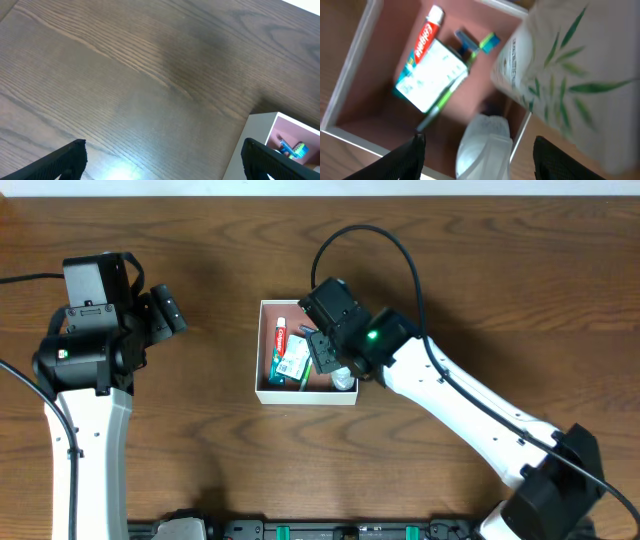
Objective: Pack container
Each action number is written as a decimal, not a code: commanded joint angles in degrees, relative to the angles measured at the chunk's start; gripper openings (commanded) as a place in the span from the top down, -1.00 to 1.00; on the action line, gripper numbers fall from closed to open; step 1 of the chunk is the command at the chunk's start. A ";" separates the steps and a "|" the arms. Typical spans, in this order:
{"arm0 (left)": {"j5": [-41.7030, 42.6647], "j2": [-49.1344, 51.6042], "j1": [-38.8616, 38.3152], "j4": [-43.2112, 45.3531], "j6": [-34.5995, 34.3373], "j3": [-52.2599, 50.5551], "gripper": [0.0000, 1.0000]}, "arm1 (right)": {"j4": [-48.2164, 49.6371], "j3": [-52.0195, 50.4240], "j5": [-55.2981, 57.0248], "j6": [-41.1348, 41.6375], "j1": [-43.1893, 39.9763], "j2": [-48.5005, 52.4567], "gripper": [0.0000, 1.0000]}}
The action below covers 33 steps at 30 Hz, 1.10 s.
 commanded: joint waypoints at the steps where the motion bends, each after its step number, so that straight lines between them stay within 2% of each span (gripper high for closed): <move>1: -0.46 -0.11 0.24 -0.15 -0.31 0.63 -0.96 | 1.25 0.96 2.43 -2.32 0.09 -6.69 -0.35; 6: -0.46 -0.11 0.24 -0.15 -0.31 0.63 -0.96 | 0.74 0.98 11.08 -4.96 -1.18 -15.50 -0.48; 12: -0.46 -0.11 0.24 -0.15 -0.31 0.63 -0.96 | 1.36 0.98 21.24 -11.37 -6.54 -25.53 -0.97; 23: -0.46 -0.11 0.24 -0.15 -0.31 0.63 -0.95 | 1.75 0.98 17.31 -12.37 -9.11 -35.15 -0.99; 29: -0.46 -0.11 0.24 -0.15 -0.31 0.63 -0.96 | -9.38 0.96 17.75 -12.39 -9.14 -35.41 -0.98; 33: -0.46 -0.11 0.24 -0.15 -0.31 0.63 -0.96 | -9.99 0.96 21.77 -12.41 -9.14 -35.89 -0.99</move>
